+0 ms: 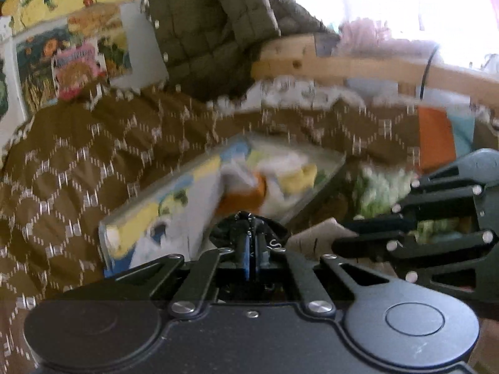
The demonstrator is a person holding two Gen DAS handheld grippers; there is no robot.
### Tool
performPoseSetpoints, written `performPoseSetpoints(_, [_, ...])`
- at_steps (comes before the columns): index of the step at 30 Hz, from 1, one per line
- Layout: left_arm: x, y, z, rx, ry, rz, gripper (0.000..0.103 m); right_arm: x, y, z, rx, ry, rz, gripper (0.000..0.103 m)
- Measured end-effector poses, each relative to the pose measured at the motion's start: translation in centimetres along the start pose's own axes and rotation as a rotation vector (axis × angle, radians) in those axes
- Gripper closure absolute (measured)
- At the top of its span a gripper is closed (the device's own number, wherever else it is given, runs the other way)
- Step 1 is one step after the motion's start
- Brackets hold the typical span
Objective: Organize soft objects
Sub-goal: 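Carry the black cloth and grey pouch toward the tray with both grippers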
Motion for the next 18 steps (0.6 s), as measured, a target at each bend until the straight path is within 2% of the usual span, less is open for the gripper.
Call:
performPoseSetpoints(6, [-0.7, -4.0, -0.4, -0.13, 0.015, -0.017, 0.101, -3.8, -2.5, 1.2, -0.066, 0.115, 0.003, 0.101])
performPoseSetpoints(11, [-0.8, -7.5, -2.3, -0.228, -0.012, 0.006, 0.101, -8.4, -5.4, 0.7, -0.11, 0.213, 0.019, 0.101])
performPoseSetpoints(15, [0.0, -9.1, -4.8, -0.258, -0.057, 0.073, 0.101, -12.5, -8.3, -1.2, -0.148, 0.271, -0.02, 0.101])
performPoseSetpoints(18, [1.0, -9.3, -6.6, -0.25, -0.098, 0.111, 0.101, -15.0, -9.6, -3.4, -0.151, 0.303, -0.068, 0.101])
Point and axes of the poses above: each gripper's, at about its wrist camera, not at the fingertips, and z roughly against the way its jaws point, x to its left, y to its underside, the point moved 5 cm from there along -z, roughly the way its jaws point, and after that the axes turned 13 degrees about z, right-handed, at the moved point
